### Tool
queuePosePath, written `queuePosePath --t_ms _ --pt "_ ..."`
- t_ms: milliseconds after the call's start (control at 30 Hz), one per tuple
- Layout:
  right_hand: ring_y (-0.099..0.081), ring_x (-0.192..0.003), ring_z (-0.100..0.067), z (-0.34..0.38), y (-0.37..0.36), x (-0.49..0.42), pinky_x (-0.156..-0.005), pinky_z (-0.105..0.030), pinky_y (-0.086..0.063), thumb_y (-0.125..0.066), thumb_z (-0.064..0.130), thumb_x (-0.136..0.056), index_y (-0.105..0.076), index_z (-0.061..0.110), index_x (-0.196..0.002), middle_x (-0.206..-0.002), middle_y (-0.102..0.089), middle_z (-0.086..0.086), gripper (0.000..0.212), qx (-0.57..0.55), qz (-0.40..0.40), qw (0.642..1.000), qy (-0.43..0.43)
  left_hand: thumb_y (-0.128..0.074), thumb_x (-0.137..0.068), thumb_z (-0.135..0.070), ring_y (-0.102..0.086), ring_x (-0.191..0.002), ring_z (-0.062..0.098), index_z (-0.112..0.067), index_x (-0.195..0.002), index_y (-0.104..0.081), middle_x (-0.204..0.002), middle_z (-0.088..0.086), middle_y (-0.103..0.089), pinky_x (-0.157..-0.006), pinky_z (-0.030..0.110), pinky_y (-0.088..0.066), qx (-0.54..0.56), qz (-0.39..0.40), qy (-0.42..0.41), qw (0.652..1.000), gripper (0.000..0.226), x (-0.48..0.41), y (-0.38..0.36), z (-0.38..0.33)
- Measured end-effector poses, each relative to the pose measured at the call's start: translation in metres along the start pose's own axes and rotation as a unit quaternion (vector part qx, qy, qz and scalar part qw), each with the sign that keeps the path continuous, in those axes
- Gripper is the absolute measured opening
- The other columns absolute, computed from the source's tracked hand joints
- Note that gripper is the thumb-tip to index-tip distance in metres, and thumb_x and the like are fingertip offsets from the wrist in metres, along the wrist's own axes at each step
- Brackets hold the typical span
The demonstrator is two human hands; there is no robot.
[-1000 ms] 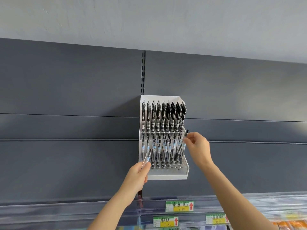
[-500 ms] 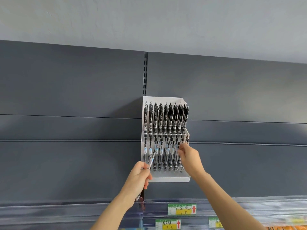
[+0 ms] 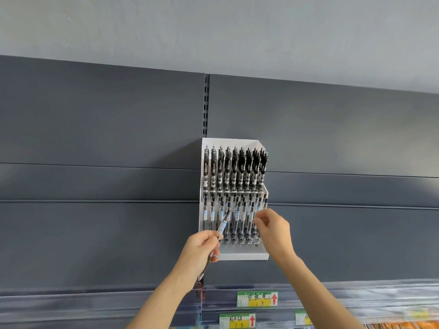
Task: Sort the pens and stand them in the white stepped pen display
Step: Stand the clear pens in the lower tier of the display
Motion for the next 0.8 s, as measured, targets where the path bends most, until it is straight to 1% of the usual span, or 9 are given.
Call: queuePosePath --t_ms 100,200,300,367,433,500,533,667,800 --pt "-0.054 -0.065 -0.006 0.011 -0.003 0.011 -0.056 -0.008 -0.042 -0.054 0.011 -0.092 -0.068 0.007 -0.093 -0.074 -0.062 0.005 0.014 -0.043 0.05 0.998 0.012 -0.038 -0.098 -0.004 -0.051 -0.062 0.014 -0.01 -0.092 -0.064 -0.068 0.004 -0.054 -0.057 0.017 -0.049 0.018 0.008 0.006 1.0 0.027 0.0 -0.006 -0.002" --pt "-0.052 -0.062 -0.002 0.022 -0.005 0.017 -0.059 -0.013 -0.04 -0.056 0.013 -0.091 -0.07 0.012 -0.09 -0.068 -0.06 0.012 0.014 -0.09 0.122 0.988 0.018 -0.038 -0.098 -0.005 -0.051 -0.059 0.013 -0.008 -0.092 -0.065 -0.064 0.004 -0.054 -0.056 0.018 -0.048 0.027 0.021 0.013 0.999 0.028 -0.001 -0.014 -0.002" --pt "-0.036 -0.051 -0.009 0.028 -0.006 0.02 -0.056 -0.024 -0.033 -0.056 0.014 -0.09 -0.055 0.016 -0.06 -0.047 -0.045 0.012 0.03 -0.097 0.161 0.982 0.025 -0.038 -0.099 -0.006 -0.051 -0.058 0.012 -0.008 -0.091 -0.064 -0.064 0.004 -0.054 -0.056 0.018 -0.047 0.025 0.029 0.019 0.999 0.027 -0.002 -0.023 -0.003" --pt "-0.036 -0.05 -0.01 0.028 -0.003 0.02 -0.055 -0.025 -0.033 -0.057 0.014 -0.09 -0.05 0.016 -0.058 -0.048 -0.043 0.01 0.033 -0.087 0.152 0.984 0.015 -0.039 -0.099 -0.01 -0.051 -0.063 0.013 -0.009 -0.094 -0.064 -0.071 0.004 -0.056 -0.061 0.018 -0.046 0.006 0.037 0.019 0.999 0.025 -0.002 -0.027 -0.004" --pt "-0.046 -0.053 -0.015 0.025 0.006 0.017 -0.054 -0.022 -0.036 -0.058 0.013 -0.089 -0.056 0.016 -0.064 -0.058 -0.056 0.002 0.025 -0.081 0.127 0.989 0.004 -0.04 -0.099 -0.019 -0.054 -0.084 0.011 -0.016 -0.107 -0.061 -0.095 0.0 -0.059 -0.071 0.015 -0.043 -0.087 0.03 -0.003 0.996 0.023 -0.005 -0.027 -0.001" --pt "-0.052 -0.058 -0.023 0.019 0.022 0.008 -0.053 -0.02 -0.036 -0.058 0.013 -0.089 -0.058 0.013 -0.071 -0.069 -0.065 -0.008 0.018 -0.049 0.068 0.996 0.001 -0.04 -0.099 -0.024 -0.049 -0.114 0.011 -0.016 -0.129 -0.051 -0.123 -0.004 -0.053 -0.092 0.017 -0.039 -0.232 0.0 -0.058 0.971 0.033 -0.009 -0.021 0.006" --pt "-0.05 -0.058 -0.021 0.016 0.031 0.001 -0.051 -0.018 -0.034 -0.058 0.013 -0.089 -0.057 0.012 -0.073 -0.07 -0.064 -0.008 0.016 -0.023 0.033 0.999 0.003 -0.039 -0.099 -0.025 -0.044 -0.123 0.011 -0.015 -0.134 -0.046 -0.132 -0.004 -0.049 -0.1 0.021 -0.036 -0.297 -0.015 -0.083 0.951 0.037 -0.01 -0.018 0.008" --pt "-0.041 -0.063 -0.019 0.008 0.051 -0.019 -0.05 -0.017 -0.029 -0.054 0.009 -0.09 -0.056 0.003 -0.077 -0.064 -0.053 -0.001 0.015 0.01 -0.035 0.999 0.0 -0.033 -0.1 -0.032 -0.037 -0.126 0.012 -0.02 -0.137 -0.041 -0.137 -0.007 -0.044 -0.104 0.026 -0.032 -0.486 -0.026 -0.114 0.866 0.04 -0.011 -0.01 0.014" --pt "-0.045 -0.066 -0.02 0.005 0.039 -0.026 -0.053 -0.021 -0.033 -0.053 0.008 -0.09 -0.056 -0.001 -0.081 -0.077 -0.063 -0.011 0.013 0.011 -0.02 1.0 0.003 -0.031 -0.1 -0.034 -0.035 -0.128 0.012 -0.022 -0.138 -0.039 -0.138 -0.009 -0.043 -0.105 0.026 -0.028 -0.552 -0.021 -0.122 0.825 0.041 -0.009 -0.012 0.016"
Point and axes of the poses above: each hand's wrist, its own x-axis away from the middle knuckle, its own y-axis out of the back of the hand, z = x × y, the point moved 2 cm from there along -x, towards the middle knuckle
